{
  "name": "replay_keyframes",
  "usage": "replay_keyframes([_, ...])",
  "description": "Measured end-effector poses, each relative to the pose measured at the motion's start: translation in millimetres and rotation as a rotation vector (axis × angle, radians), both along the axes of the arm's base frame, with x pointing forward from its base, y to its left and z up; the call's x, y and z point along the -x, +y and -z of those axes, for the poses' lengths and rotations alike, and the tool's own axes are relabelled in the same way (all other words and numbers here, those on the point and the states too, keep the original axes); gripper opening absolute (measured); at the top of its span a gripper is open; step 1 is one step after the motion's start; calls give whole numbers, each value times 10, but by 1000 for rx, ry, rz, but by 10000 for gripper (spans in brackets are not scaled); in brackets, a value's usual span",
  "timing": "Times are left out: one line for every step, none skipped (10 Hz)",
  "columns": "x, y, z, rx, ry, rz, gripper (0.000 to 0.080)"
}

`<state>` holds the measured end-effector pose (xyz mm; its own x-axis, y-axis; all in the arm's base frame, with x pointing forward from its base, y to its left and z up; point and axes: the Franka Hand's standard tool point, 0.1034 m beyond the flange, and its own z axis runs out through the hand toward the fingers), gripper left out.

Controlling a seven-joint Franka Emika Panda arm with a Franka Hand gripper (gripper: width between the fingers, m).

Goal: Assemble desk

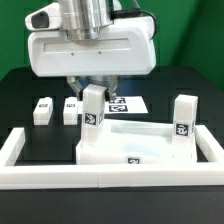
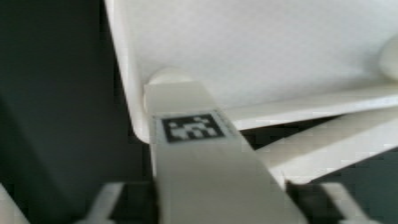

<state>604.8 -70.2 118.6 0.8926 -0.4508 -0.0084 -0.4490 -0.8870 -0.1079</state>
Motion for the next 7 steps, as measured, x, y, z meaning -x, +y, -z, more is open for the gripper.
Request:
replay_keyframes([0, 6, 2, -4, 8, 81, 288])
replay_keyframes([0, 8, 4, -7, 16, 159, 288])
replay_keyframes([0, 8, 4, -9, 22, 220, 288])
replay_keyframes([1, 13, 11, -11, 28, 271, 288])
replay_keyframes([-15, 49, 33, -14, 41, 429, 288])
replay_keyframes([-36, 78, 38, -19, 52, 540, 289])
replay_keyframes([-77, 99, 36, -25, 61, 636, 289])
